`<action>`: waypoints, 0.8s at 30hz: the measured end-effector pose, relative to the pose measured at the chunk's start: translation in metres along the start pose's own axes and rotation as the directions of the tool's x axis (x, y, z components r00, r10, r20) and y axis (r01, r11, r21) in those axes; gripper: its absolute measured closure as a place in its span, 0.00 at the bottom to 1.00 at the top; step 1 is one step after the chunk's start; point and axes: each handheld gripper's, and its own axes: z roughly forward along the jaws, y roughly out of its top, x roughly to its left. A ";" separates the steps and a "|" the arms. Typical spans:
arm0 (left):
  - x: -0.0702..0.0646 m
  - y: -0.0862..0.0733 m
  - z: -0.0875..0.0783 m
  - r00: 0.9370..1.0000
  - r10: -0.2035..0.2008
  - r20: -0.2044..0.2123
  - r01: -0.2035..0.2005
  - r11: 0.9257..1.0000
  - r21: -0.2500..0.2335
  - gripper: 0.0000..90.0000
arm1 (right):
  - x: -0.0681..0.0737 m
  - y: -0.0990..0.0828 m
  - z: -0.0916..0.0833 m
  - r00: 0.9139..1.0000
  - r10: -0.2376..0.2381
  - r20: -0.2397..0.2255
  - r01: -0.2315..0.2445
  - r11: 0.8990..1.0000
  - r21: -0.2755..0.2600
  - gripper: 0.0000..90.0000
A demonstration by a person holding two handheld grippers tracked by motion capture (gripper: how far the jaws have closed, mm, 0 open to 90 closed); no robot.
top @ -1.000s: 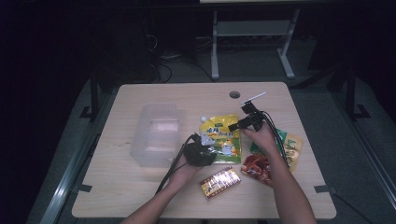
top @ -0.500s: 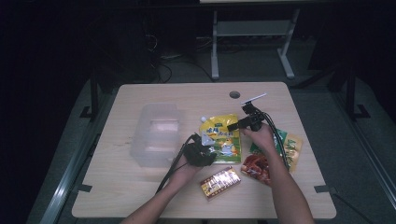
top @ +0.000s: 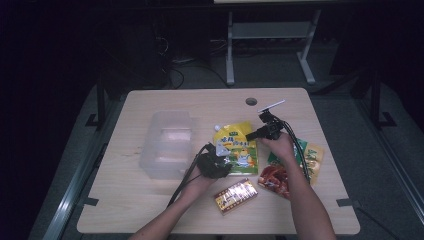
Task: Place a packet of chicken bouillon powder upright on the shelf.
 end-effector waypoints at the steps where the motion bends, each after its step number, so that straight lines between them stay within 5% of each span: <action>1: 0.000 0.000 0.000 1.000 0.001 0.000 -0.001 1.000 -0.001 0.63 | 0.000 0.000 0.000 1.000 0.000 0.000 0.000 1.000 0.000 0.88; 4: 0.000 0.001 0.000 1.000 0.006 -0.003 -0.006 1.000 0.008 0.63 | -0.003 0.000 0.001 1.000 0.023 -0.014 -0.023 1.000 0.006 0.80; 7: 0.000 0.001 0.000 1.000 0.005 -0.004 -0.005 1.000 0.005 0.63 | -0.009 -0.002 0.005 0.993 0.091 -0.075 -0.092 0.996 -0.006 0.76; 18: 0.000 0.000 0.000 1.000 0.006 -0.001 -0.006 1.000 0.004 0.63 | -0.009 -0.003 0.004 0.991 0.077 -0.105 -0.077 0.997 0.005 0.99; 24: 0.002 0.000 -0.001 1.000 0.008 0.002 -0.008 1.000 0.001 0.60 | 0.003 -0.001 -0.005 0.999 0.020 -0.051 -0.020 1.000 0.004 1.00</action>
